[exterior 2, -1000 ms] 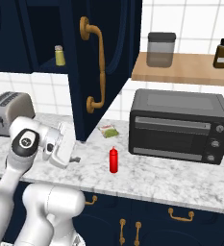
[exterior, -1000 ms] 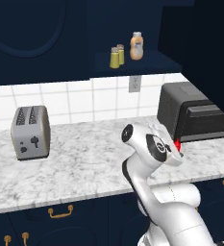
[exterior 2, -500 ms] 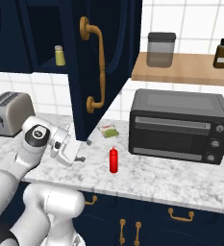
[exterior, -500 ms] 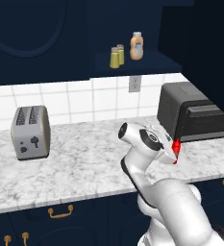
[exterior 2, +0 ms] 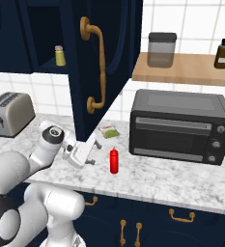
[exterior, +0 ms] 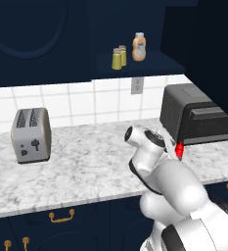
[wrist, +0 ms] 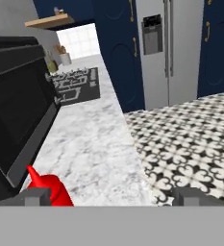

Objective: Put the shaker and condiment bottle from the counter next to their counterparts in the cabinet.

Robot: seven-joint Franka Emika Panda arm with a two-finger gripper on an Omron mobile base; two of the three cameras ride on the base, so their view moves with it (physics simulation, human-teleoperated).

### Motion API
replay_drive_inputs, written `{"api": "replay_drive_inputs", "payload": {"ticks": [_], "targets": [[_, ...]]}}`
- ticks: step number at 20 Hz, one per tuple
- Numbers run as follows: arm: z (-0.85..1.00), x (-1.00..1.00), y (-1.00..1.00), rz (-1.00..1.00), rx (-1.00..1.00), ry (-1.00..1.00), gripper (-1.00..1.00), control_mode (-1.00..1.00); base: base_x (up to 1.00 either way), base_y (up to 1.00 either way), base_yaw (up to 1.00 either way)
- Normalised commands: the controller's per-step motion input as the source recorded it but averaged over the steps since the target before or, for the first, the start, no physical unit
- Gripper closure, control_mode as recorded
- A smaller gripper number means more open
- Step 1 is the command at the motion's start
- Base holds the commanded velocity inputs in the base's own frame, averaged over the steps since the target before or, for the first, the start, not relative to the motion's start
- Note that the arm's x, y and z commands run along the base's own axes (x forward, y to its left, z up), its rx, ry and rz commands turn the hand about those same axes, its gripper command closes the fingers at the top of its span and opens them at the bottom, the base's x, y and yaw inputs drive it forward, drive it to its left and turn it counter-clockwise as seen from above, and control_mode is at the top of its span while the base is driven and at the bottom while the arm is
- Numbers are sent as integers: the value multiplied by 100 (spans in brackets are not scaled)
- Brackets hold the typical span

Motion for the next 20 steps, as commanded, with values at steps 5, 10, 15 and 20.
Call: {"api": "replay_drive_inputs", "payload": {"ticks": [5, 10, 15, 20], "targets": [[-27, 20, 0, 0, 0, 5, -100, -100, 0, 0, 0], [-22, 32, 0, 0, 0, 3, -100, -100, 0, 0, 0], [-2, 29, 0, 0, 0, 3, -100, -100, 0, 0, 0], [-11, 21, -6, 0, 0, 5, -100, -100, 0, 0, 0]]}}
